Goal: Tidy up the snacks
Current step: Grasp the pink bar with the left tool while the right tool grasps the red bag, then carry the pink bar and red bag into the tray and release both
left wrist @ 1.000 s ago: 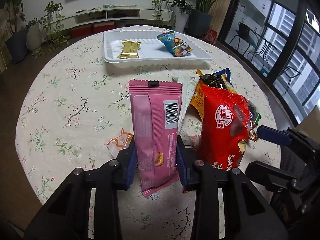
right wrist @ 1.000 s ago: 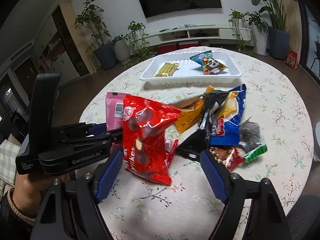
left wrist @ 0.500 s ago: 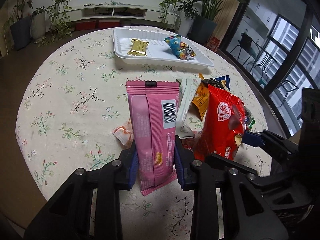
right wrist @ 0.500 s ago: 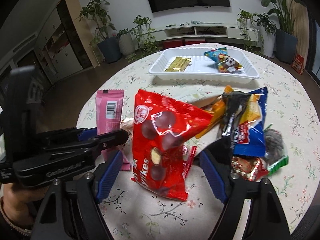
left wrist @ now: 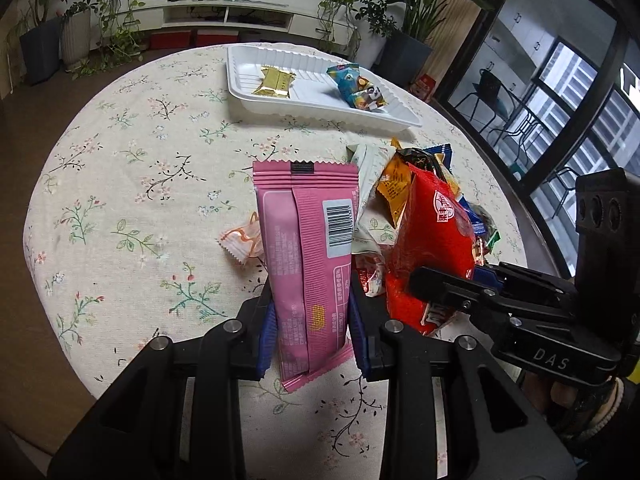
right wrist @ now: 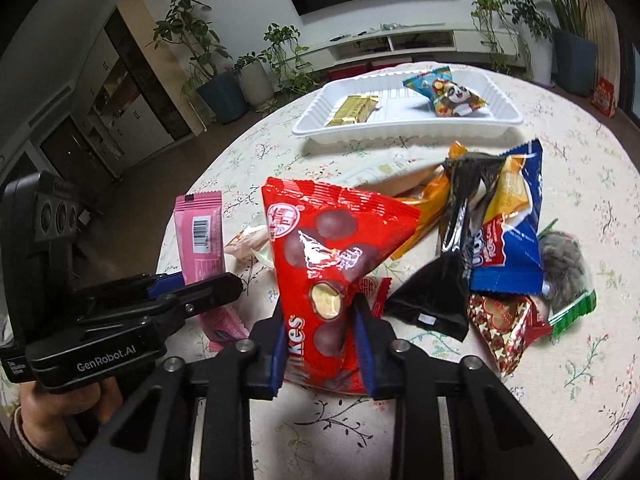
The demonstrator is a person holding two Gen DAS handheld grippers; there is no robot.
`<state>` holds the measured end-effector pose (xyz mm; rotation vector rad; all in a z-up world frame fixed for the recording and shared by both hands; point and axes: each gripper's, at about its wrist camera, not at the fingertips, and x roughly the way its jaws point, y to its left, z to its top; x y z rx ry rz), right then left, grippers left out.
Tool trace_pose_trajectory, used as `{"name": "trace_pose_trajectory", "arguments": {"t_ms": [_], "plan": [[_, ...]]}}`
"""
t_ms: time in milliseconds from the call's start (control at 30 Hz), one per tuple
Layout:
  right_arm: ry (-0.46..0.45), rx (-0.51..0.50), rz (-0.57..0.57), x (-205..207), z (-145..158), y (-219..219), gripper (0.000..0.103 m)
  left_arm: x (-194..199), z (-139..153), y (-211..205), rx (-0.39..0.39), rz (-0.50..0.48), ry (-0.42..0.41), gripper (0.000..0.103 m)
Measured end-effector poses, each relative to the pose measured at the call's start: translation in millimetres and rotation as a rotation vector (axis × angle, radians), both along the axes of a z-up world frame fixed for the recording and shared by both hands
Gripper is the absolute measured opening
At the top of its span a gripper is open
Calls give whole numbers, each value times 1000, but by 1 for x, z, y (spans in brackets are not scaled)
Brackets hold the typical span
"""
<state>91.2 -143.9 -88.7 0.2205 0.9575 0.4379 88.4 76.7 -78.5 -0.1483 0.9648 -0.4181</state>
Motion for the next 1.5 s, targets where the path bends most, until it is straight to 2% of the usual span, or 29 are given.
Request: {"name": "trace_pose_trajectory", "arguments": {"t_ms": [467, 700, 767, 867, 1033, 1233, 1500], "plan": [[67, 125, 10, -8, 1, -22, 27, -3, 1, -5, -39, -37, 32, 29], [90, 219, -35, -14, 15, -65, 27, 0, 12, 9, -135, -36, 55, 29], [79, 240, -60, -11, 23, -80, 27, 5, 21, 16, -166, -31, 50, 29], [43, 245, -110, -4, 36, -107, 27, 14, 36, 27, -170, -16, 27, 29], [7, 227, -171, 19, 53, -148, 27, 40, 66, 44, -160, 2, -10, 29], [-62, 198, -206, 63, 79, -172, 27, 89, 101, 40, -125, -15, -64, 29], [-102, 179, -151, 134, 110, -161, 27, 173, 141, 7, -117, -76, -83, 29]]}}
